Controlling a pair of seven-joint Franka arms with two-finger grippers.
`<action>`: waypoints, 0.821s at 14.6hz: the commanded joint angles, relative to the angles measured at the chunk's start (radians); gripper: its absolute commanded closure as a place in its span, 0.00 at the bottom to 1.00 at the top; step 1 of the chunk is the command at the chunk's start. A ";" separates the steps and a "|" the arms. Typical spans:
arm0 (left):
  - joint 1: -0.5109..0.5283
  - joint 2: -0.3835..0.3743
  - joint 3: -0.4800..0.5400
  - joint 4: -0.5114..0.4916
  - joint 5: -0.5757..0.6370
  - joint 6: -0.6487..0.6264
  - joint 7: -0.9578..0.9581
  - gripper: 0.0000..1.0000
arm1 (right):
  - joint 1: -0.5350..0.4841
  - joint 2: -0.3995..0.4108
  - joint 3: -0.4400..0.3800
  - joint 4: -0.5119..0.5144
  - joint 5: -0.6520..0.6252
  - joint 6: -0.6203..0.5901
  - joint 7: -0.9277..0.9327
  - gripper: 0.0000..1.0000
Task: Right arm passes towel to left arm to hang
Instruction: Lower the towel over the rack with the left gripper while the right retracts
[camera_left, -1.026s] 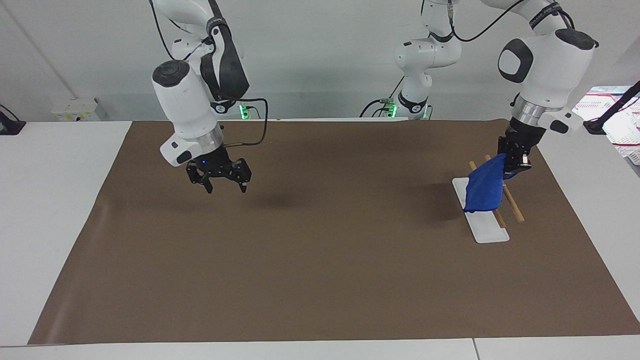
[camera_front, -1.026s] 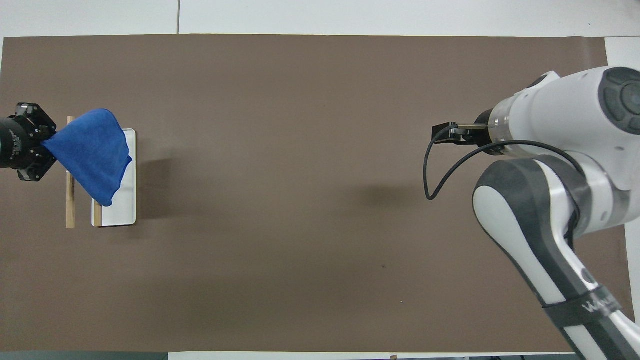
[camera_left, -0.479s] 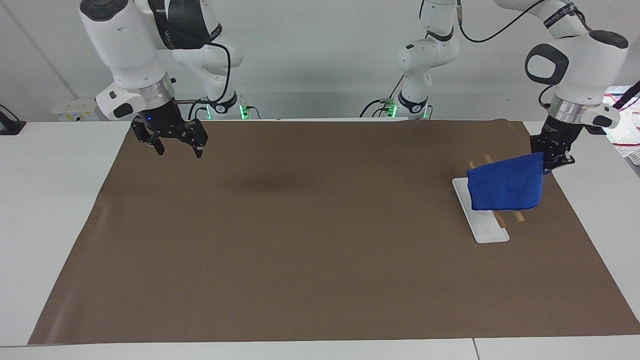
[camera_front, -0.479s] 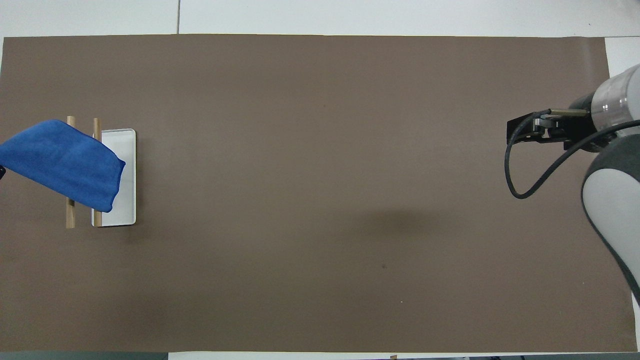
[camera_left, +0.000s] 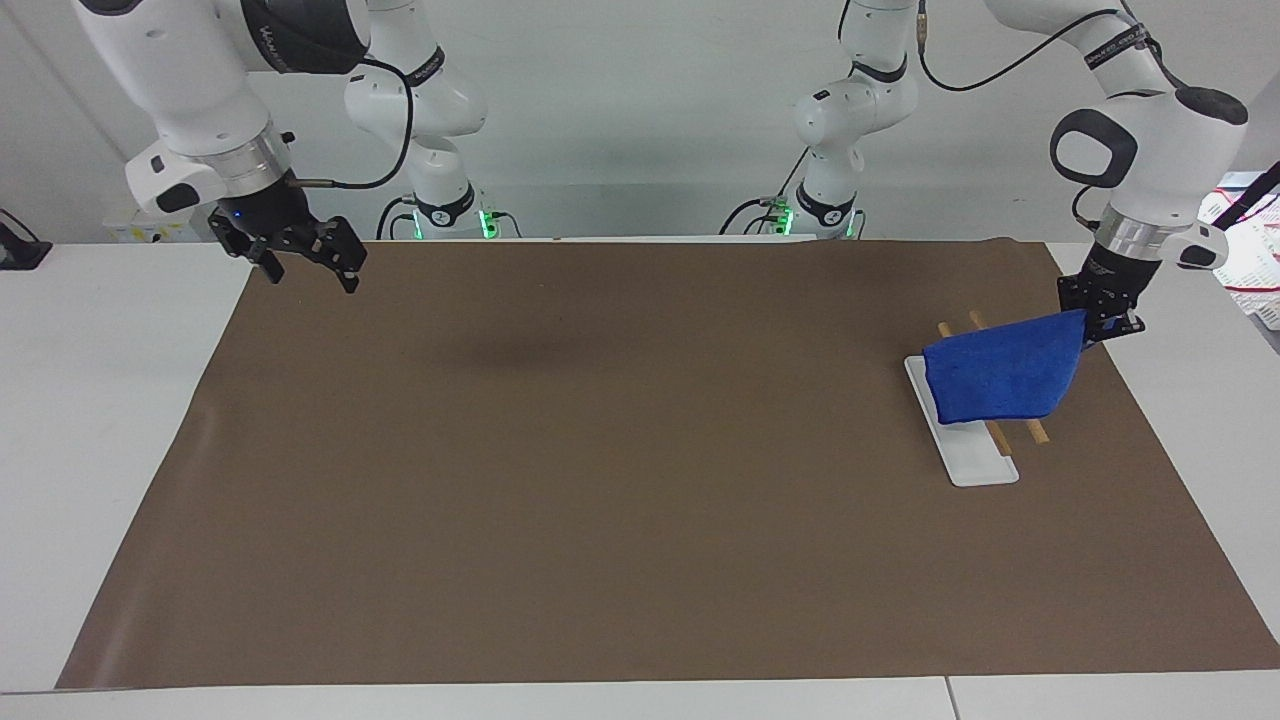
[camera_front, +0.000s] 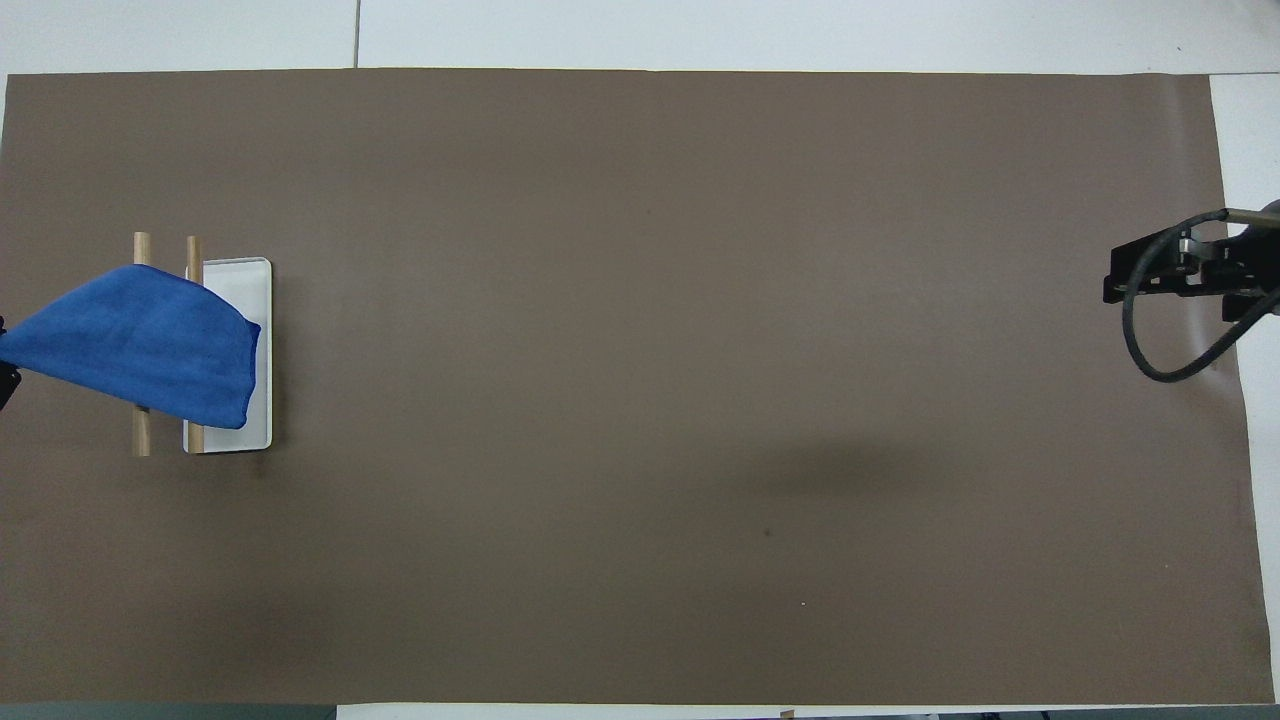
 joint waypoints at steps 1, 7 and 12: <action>0.008 -0.015 -0.010 -0.064 0.000 0.052 -0.031 1.00 | 0.013 0.012 -0.017 0.025 -0.035 -0.026 -0.044 0.00; -0.009 -0.037 -0.012 -0.127 -0.003 0.078 -0.126 1.00 | 0.017 0.027 -0.003 0.091 -0.074 -0.099 -0.107 0.00; -0.024 -0.034 -0.013 -0.107 -0.002 0.030 -0.127 0.00 | 0.019 0.044 0.003 0.114 -0.049 -0.101 -0.138 0.00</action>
